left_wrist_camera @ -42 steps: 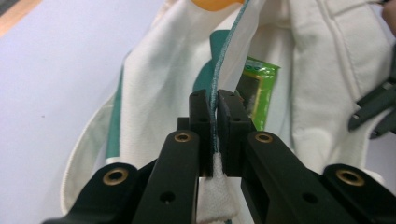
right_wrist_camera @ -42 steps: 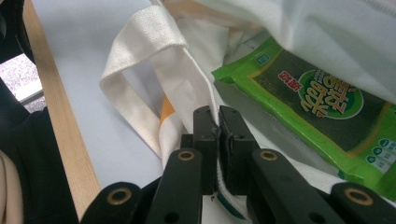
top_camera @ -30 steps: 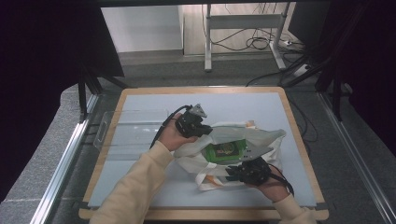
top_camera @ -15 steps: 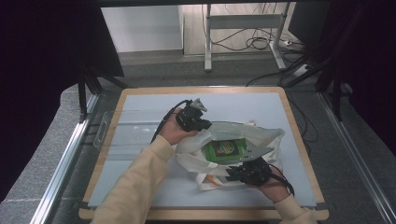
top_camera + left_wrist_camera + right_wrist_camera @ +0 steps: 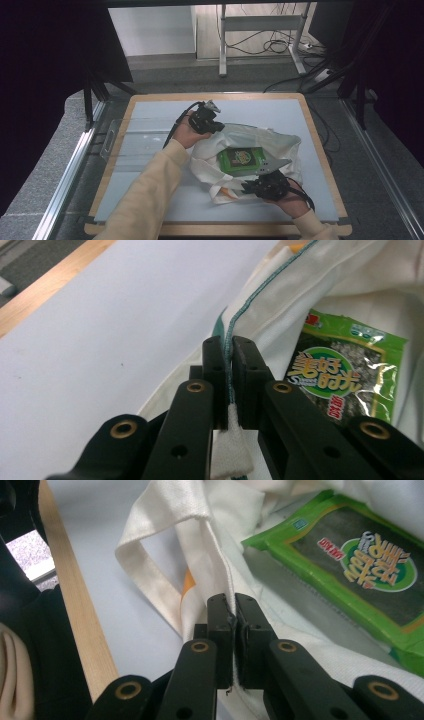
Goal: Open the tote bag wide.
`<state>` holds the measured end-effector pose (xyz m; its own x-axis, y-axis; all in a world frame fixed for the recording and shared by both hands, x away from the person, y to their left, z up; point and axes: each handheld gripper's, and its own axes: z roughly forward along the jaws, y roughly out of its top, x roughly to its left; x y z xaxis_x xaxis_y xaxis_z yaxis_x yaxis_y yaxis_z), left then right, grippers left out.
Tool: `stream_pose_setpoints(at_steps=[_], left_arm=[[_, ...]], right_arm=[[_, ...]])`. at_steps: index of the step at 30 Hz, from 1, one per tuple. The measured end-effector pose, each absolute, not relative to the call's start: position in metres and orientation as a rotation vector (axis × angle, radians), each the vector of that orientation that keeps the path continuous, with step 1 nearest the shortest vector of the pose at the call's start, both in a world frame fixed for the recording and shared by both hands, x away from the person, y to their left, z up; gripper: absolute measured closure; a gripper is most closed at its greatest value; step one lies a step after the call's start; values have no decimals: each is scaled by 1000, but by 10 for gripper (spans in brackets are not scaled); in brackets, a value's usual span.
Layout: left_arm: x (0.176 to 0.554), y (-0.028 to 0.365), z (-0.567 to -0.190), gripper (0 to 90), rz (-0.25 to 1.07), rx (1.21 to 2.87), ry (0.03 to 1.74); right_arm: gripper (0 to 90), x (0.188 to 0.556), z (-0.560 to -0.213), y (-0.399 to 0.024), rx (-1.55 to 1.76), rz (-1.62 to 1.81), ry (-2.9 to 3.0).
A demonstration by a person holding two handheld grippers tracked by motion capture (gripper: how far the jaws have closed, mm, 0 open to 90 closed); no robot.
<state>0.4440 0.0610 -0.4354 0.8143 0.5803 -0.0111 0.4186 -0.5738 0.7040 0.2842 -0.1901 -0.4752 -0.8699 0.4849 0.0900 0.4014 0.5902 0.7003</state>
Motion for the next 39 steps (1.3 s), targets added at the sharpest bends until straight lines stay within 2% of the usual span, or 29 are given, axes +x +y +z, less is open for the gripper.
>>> stream_pose_setpoints(at_steps=[15,39], left_arm=[[456,60,-437,860,315,2221,800],[446,62,-434,852,291,2220,768]], right_arm=[[855,277,-491,-187,743,1088,2751],[842,278,-493,-187,747,1091,2751]])
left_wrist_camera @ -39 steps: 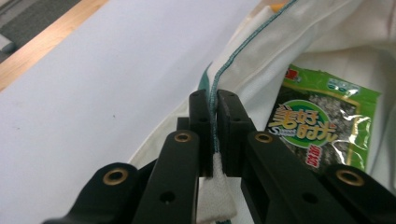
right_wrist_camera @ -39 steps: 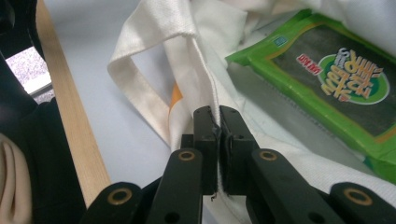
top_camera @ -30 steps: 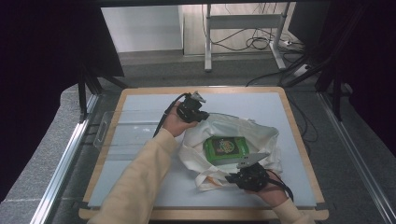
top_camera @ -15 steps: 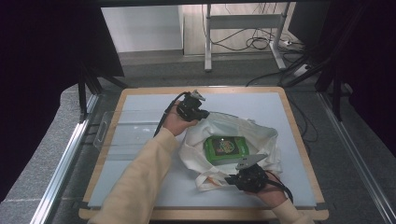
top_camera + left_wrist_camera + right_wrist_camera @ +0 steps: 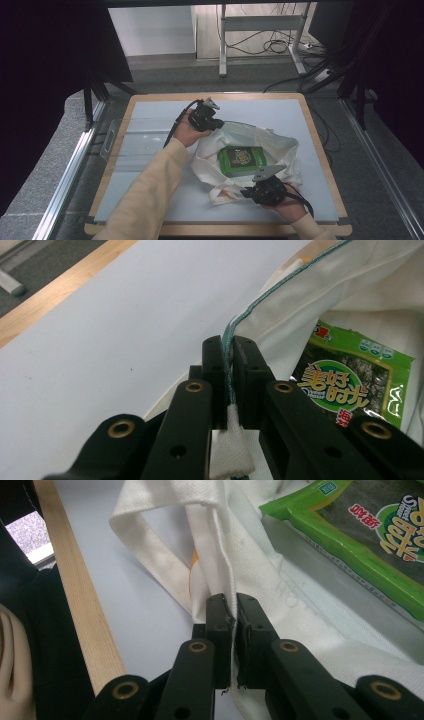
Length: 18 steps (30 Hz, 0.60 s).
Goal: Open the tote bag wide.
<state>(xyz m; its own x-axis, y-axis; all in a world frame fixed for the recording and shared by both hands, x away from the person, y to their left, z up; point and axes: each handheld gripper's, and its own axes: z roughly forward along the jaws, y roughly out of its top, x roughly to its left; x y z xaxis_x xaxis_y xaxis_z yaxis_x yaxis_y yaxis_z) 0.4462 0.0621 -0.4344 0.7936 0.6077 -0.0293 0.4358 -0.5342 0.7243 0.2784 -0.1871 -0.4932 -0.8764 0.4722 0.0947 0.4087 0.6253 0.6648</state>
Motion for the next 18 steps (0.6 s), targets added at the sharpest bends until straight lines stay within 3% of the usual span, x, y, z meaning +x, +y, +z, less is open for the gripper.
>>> stream_pose_setpoints(at_steps=[12,14,18], left_arm=[[435,67,-432,828,275,2211,739],[434,68,-431,797,267,2203,734],[430,72,-427,652,255,2183,726]], right_arm=[[812,278,-493,-186,742,1093,2743],[796,278,-492,-186,740,1091,2743],[716,277,-489,-185,723,1114,2731]])
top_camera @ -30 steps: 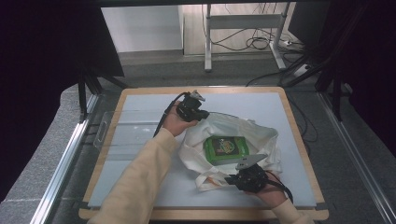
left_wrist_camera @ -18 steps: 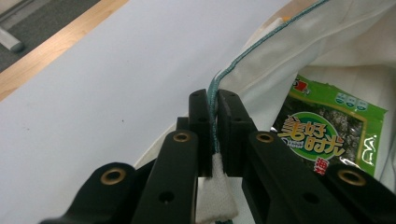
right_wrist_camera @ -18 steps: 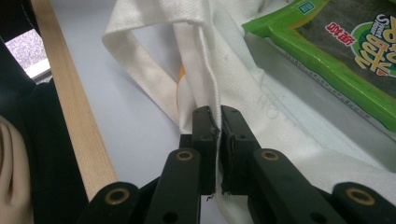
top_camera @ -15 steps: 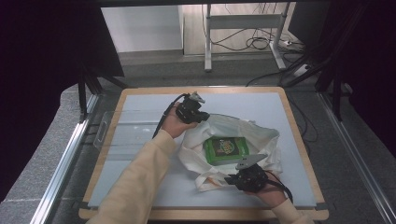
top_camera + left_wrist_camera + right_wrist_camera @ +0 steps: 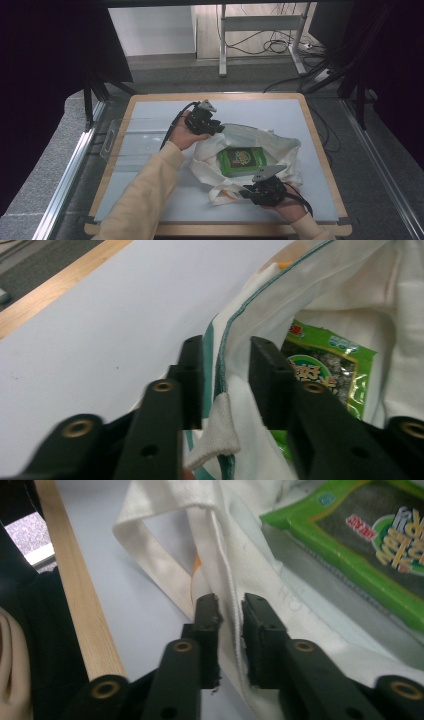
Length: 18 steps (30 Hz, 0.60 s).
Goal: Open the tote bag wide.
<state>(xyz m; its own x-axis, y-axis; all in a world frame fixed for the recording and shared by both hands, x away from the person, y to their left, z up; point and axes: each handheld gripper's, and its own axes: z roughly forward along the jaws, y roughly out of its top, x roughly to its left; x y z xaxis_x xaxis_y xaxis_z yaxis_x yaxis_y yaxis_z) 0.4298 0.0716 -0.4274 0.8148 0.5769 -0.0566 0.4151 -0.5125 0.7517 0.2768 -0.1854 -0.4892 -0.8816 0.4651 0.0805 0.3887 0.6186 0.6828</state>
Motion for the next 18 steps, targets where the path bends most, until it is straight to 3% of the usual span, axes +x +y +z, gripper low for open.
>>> stream_pose_setpoints(at_steps=[3,10,18], left_arm=[[423,73,-422,559,269,2173,705],[402,77,-406,440,276,2157,656],[377,84,-402,388,259,2130,628]], right_arm=[[630,277,-484,-185,715,1159,2696],[492,278,-473,-189,777,1222,2608],[451,281,-458,-199,834,1305,2519]])
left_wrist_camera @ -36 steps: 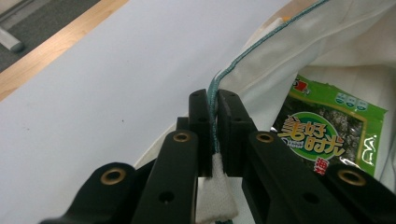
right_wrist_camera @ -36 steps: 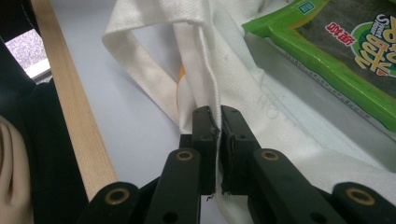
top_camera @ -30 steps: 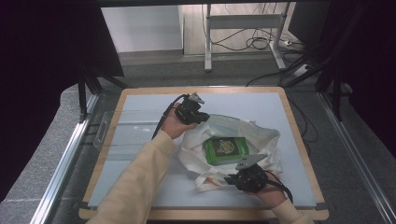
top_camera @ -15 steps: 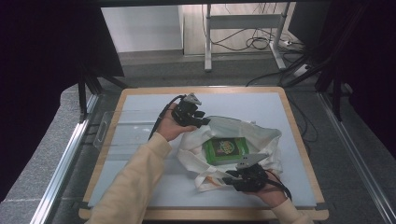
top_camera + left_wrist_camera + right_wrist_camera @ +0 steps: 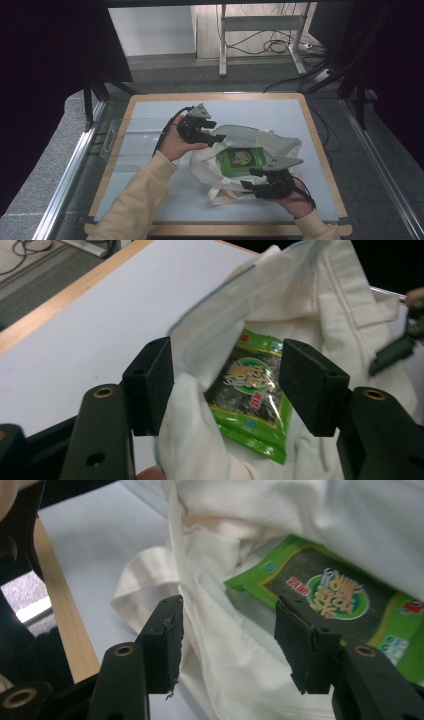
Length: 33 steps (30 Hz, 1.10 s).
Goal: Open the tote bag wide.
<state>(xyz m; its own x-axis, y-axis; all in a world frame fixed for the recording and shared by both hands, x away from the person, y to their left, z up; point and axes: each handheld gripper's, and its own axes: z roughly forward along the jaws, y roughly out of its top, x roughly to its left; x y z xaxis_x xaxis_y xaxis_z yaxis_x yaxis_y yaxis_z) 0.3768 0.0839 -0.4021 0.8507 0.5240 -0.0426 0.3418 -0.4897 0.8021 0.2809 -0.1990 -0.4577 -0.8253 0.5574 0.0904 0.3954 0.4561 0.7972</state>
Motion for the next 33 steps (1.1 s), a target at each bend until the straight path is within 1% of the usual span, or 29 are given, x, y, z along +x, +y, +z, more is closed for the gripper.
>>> stream_pose_setpoints(at_steps=[12,16,18,22,25,30,33], left_arm=[[344,91,-420,378,239,2101,613],[335,90,-426,397,226,2112,597],[332,89,-429,432,229,2127,574],[329,85,-431,523,217,2168,555],[328,84,-433,587,182,2167,552],[327,83,-436,800,143,2175,555],[326,81,-437,876,137,2181,556]], right_arm=[[446,287,-450,-211,886,1316,2472],[482,291,-445,-216,904,1313,2451],[508,294,-443,-218,913,1307,2446],[591,305,-436,-219,909,1289,2448],[647,314,-432,-219,922,1267,2448],[794,326,-425,-218,951,1214,2449],[856,332,-423,-217,970,1186,2448]])
